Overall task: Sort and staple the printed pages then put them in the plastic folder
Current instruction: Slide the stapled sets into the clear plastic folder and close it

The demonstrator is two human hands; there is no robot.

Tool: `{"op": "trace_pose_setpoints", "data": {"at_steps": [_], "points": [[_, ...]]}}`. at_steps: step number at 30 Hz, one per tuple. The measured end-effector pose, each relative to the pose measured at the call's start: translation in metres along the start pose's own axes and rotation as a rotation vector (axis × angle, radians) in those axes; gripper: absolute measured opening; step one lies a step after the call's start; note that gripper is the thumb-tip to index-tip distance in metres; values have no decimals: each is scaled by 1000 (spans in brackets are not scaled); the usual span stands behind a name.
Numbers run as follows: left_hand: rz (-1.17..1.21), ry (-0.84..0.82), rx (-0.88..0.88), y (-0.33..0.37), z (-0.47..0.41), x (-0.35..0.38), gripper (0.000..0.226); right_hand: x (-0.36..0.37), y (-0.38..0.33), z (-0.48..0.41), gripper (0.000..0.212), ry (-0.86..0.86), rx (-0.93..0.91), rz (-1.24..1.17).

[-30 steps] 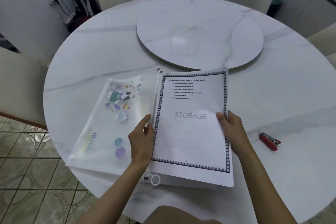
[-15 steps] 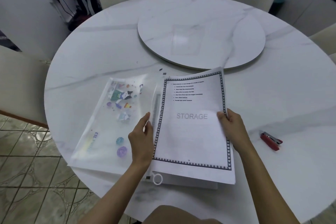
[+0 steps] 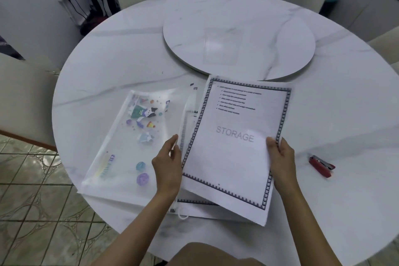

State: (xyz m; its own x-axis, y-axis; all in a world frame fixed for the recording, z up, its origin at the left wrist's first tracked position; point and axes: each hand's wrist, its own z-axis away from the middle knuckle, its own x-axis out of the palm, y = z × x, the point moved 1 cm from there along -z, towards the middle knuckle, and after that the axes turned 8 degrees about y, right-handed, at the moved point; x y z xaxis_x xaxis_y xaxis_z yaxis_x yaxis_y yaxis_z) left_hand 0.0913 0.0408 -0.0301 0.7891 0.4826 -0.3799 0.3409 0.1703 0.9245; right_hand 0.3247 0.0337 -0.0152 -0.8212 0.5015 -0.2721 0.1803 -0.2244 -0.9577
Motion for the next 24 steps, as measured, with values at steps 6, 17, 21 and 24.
{"op": "trace_pose_setpoints", "data": {"at_steps": [6,17,21,24], "points": [[27,-24,-27,-1,0,2,32,2,4,3,36,1,3,-61],[28,-54,7,2,0,3,34,12,-8,-7,34,-210,11,58],[13,-70,27,3,0,4,33,9,-14,-13,35,-251,-24,68],[10,-65,32,5,2,4,32,8,-16,-15,48,-256,-63,59]]}}
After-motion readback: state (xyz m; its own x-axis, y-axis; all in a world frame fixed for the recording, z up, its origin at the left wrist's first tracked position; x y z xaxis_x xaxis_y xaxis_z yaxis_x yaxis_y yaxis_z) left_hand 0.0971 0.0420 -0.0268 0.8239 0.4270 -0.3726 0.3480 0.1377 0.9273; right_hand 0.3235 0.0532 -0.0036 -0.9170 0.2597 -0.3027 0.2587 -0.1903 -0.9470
